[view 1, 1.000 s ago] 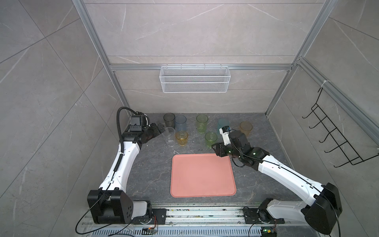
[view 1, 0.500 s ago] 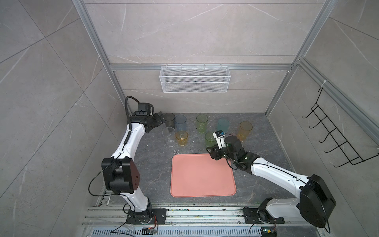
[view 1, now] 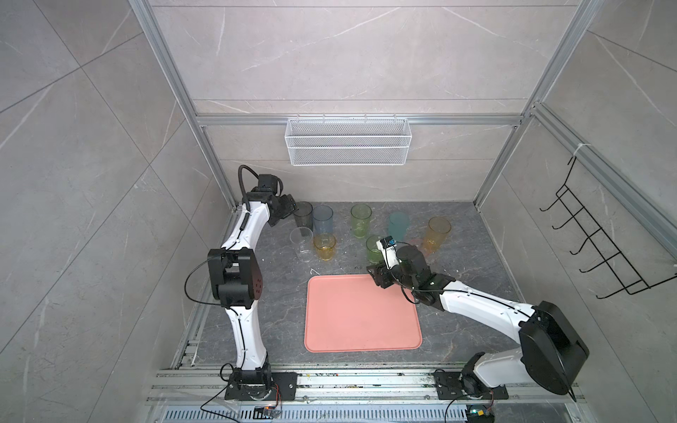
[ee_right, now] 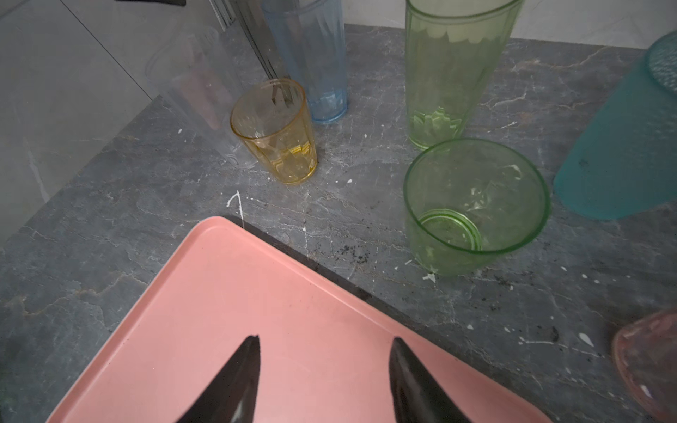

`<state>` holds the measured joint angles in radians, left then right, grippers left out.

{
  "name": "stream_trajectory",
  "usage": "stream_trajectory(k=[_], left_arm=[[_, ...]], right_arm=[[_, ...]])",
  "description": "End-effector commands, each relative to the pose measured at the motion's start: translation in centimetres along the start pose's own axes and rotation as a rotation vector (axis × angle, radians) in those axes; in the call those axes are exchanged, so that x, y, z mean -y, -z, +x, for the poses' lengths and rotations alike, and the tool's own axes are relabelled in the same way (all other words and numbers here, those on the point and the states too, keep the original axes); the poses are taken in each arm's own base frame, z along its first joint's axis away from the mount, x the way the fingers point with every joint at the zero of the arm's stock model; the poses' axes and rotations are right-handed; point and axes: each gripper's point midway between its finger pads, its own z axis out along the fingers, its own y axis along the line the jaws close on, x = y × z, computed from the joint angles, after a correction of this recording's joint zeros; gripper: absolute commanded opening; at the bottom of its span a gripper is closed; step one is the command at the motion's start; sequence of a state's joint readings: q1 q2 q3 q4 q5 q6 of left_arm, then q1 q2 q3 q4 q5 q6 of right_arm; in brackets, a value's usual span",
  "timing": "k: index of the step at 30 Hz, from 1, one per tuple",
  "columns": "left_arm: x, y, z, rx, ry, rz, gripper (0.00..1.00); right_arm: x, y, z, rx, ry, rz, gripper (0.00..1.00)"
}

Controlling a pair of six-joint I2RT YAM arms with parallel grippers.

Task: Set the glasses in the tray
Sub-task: 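Reach the left gripper to the dark grey cup and grasp it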

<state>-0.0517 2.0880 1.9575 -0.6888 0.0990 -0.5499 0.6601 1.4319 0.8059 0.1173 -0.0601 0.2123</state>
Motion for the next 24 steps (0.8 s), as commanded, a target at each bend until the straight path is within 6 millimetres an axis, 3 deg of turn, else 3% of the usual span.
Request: stream_trajectory(k=[1, 7, 14, 19, 20, 24], left_arm=[[0.8, 0.0, -0.8, -0.006, 0.003, 0.011, 0.76], [1.8, -1.9, -1.2, -0.035, 0.0, 0.043, 0.58], [2.2, -3.6, -1.5, -0.053, -0.004, 0.046, 0.49], [2.4, -3.6, -1.8, -0.04, 0.003, 0.051, 0.43], [1.8, -5.0, -1.1, -0.063, 0.008, 0.038, 0.42], [1.7, -5.4, -0.9, -0.071, 0.009, 0.036, 0.33]], right_arm=[[-0.2, -0.5, -0.5, 0.007, 0.027, 0.004, 0.58], [-0.3, -0.7, -0.4, -0.005, 0.038, 0.0, 0.58], [-0.3, -0.7, -0.4, -0.01, 0.043, 0.007, 0.58], [-0.3, -0.8, -0.3, -0.018, 0.044, 0.008, 0.58], [-0.3, -0.8, -0.3, -0.017, 0.045, 0.007, 0.58], [-0.3, -0.9, -0.3, -0.019, 0.047, 0.009, 0.58]])
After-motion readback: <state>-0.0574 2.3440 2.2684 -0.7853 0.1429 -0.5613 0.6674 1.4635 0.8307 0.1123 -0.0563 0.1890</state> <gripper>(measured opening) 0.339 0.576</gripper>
